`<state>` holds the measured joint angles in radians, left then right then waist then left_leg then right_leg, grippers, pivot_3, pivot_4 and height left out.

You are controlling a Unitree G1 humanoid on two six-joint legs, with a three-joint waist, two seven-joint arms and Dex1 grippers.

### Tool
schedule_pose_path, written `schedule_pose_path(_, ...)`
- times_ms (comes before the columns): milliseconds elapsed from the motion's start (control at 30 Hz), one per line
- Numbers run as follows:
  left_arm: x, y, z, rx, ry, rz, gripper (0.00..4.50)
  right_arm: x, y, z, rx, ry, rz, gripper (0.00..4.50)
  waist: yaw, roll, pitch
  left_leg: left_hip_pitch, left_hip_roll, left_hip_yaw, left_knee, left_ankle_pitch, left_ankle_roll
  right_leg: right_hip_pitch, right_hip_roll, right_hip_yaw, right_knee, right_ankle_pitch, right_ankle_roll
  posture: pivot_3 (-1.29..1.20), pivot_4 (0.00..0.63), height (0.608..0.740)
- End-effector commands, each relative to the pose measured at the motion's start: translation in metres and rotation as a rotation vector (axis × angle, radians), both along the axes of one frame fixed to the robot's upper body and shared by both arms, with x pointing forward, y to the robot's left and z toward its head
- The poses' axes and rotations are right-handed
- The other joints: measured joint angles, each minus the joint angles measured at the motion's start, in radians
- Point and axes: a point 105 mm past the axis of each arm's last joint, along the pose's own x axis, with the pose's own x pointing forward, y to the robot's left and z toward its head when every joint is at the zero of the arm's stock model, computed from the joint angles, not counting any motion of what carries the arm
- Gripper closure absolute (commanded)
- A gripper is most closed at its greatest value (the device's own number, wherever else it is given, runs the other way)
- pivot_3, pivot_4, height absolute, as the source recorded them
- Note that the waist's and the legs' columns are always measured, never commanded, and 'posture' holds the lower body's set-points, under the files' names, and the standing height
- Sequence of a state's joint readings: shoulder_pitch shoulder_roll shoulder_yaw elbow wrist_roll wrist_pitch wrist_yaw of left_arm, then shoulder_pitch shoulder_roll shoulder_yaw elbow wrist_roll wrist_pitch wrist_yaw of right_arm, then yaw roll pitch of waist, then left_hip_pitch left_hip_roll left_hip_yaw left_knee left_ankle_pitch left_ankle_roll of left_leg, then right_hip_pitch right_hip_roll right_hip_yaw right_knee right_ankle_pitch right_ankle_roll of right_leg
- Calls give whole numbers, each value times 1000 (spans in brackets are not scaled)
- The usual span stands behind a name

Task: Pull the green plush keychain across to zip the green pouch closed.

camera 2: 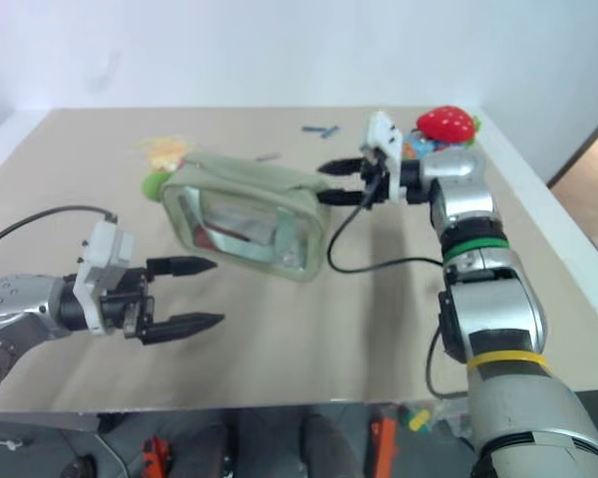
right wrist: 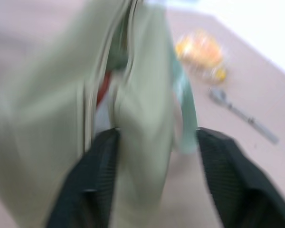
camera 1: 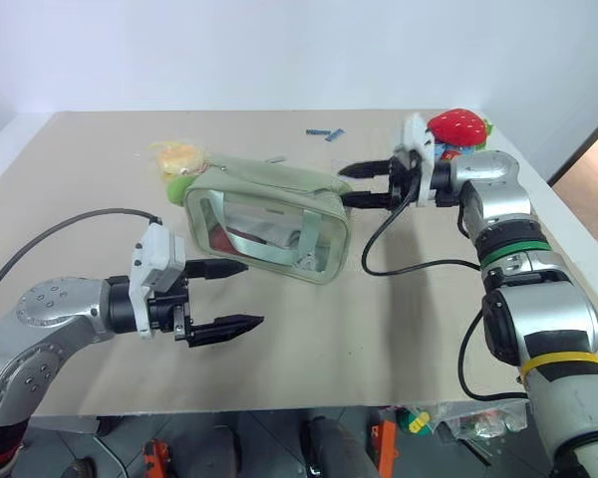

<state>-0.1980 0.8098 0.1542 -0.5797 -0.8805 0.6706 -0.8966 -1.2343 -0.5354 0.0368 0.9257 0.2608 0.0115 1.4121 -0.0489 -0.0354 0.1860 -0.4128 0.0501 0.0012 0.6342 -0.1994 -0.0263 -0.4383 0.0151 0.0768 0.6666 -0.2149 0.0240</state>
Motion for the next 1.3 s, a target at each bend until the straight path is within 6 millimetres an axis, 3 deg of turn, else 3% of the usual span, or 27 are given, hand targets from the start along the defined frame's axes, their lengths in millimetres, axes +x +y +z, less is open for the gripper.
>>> schedule_pose_path(33,1,-3,14,-38,-66,2,0,-13,-9,37,118,-47,-4,30,1,0,0,0,0,0,0,0,0,0,0,0,0,0,0,0,150,740)
schedule_pose_path(133,2,-4,12,-26,-66,-13,0,-26,-18,45,188,-54,-57,30,3,0,0,0,0,-1,1,0,0,1,0,-1,0,0,0,0,150,740)
schedule_pose_path(233,13,-3,16,-26,-110,31,0,-41,-23,33,180,-68,-128,30,8,0,0,-1,0,-2,1,0,0,1,0,-2,0,-1,0,0,150,740)
schedule_pose_path(500,33,-1,26,-43,-201,101,0,-81,7,-14,195,0,-209,30,-3,0,0,0,0,-2,1,0,0,0,1,-1,1,0,1,0,150,740)
schedule_pose_path(767,36,-6,22,-35,-202,85,0,-85,22,-35,161,43,-228,30,0,0,-1,1,0,-1,4,1,0,2,1,0,1,1,1,0,150,740)
schedule_pose_path(900,35,-7,20,-34,-196,86,0,-84,23,-50,147,68,-241,1100,0,0,-1,0,0,-1,3,1,0,2,1,0,1,1,1,0,150,740)
schedule_pose_path(1000,36,-6,19,-29,-195,92,0,-83,24,-56,131,61,-242,2259,-2,0,-1,0,0,-1,3,1,0,1,1,0,1,2,2,0,150,740)
schedule_pose_path(1200,35,-4,18,-24,-188,104,0,-78,23,-51,127,8,-224,4312,-1,0,-1,0,0,-1,3,1,0,1,1,0,1,2,2,0,150,740)
schedule_pose_path(1300,35,-4,17,-21,-186,106,0,-79,24,-43,125,-53,-164,4477,-1,0,-1,0,0,-1,3,1,0,1,1,0,1,2,2,0,150,740)
